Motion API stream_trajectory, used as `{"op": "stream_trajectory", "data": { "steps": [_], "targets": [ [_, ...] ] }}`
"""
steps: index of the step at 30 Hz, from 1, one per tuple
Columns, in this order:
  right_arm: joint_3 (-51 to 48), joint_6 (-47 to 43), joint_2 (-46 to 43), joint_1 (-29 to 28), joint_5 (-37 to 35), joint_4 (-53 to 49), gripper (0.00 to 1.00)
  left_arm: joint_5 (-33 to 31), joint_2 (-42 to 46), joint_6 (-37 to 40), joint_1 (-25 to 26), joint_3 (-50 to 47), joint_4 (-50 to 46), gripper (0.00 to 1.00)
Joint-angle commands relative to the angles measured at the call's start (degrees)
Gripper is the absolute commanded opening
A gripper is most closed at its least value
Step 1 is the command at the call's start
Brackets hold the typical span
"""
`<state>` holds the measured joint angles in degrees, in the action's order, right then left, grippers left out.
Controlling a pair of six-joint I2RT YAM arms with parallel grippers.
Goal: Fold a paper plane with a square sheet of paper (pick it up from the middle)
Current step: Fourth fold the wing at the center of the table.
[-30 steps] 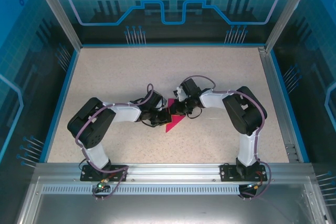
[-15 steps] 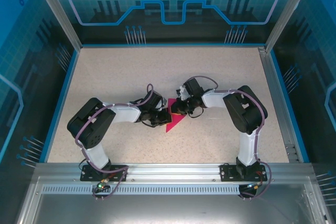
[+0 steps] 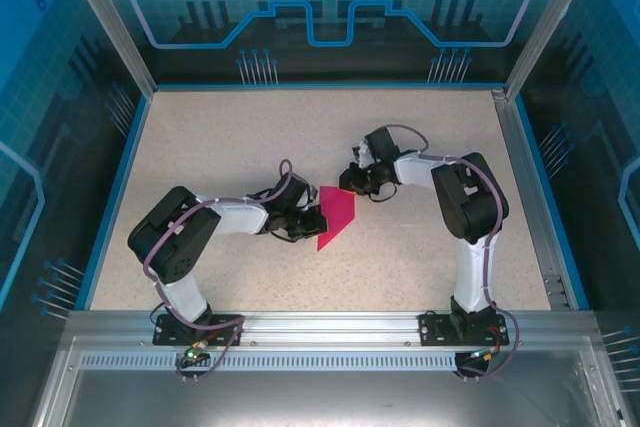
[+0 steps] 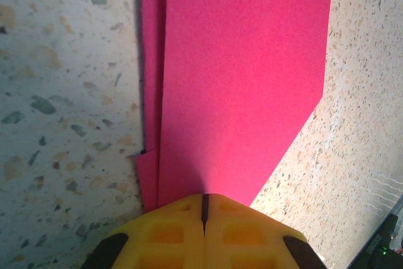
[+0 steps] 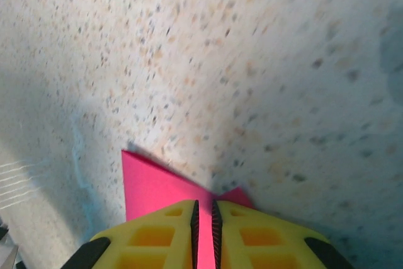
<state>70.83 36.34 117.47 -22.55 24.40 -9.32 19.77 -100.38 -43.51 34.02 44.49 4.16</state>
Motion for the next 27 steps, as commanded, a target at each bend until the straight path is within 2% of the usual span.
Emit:
{"op": "stream_trajectory", "data": {
  "steps": [1,7,13,19,21,27],
  "targets": [
    [2.58,-1.88,2.11,0.55,-2.96,-3.94,0.17,-2.72,-1.62,1.3,0.33,-3.08,-8.29,0.06],
    [5.37,-2.76,2.54,0.84,-3.15,-6.66,0.18,-2.81,-0.57,2.01,0.52,-3.61,-9.09,0.06],
    [4.22,-3.72,-2.24,1.32,-3.92,-8.93,0.21,-0.53,1.76,-0.26,0.76,-3.01,-6.93,0.08],
    [-3.93,-3.82,-10.48,0.94,-2.76,-8.05,0.26,-0.09,4.33,-0.17,1.29,1.38,-8.45,0.1],
    [-7.87,-3.2,-13.45,0.99,-3.12,-6.95,0.32,-0.47,5.47,-0.1,1.23,2.89,-9.24,0.13],
    [-15.64,-0.5,-16.4,0.18,-0.34,-3.21,0.4,-4.43,7.6,1.78,1.24,5.87,-13.45,0.24]
  ]
}}
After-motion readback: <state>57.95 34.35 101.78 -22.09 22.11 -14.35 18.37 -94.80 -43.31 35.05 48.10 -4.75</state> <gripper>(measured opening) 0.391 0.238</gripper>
